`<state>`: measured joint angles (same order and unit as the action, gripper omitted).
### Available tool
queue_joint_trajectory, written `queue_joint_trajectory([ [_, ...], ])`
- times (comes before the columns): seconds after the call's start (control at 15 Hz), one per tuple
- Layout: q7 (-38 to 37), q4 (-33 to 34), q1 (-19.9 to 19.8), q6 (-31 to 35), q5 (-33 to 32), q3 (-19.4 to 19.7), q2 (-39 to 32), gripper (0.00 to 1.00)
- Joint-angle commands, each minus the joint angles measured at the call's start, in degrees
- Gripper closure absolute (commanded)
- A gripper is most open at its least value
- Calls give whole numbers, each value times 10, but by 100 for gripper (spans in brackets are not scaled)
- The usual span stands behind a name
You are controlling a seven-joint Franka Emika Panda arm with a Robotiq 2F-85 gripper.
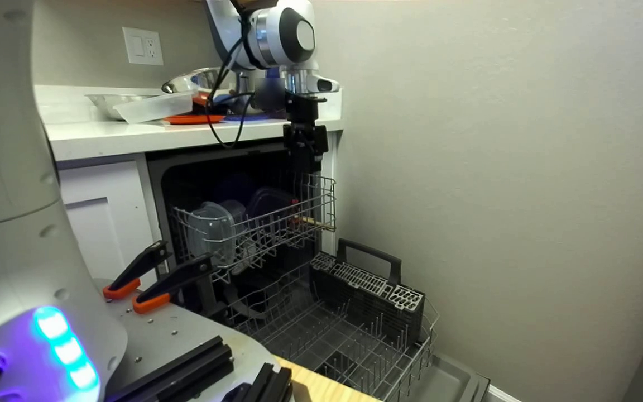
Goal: Put the dish rack into the dishwasher
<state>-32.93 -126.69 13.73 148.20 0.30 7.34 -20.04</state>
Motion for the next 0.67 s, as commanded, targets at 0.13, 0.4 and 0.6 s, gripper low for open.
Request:
queue_joint_trajectory([
  [0.13, -4, -11, -21, 6, -6, -15, 12, 0],
  [0.4, -4, -16, -24, 7, -6, -17, 19, 0],
  [0.6, -4, -16, -24, 7, -6, -17, 19, 0],
])
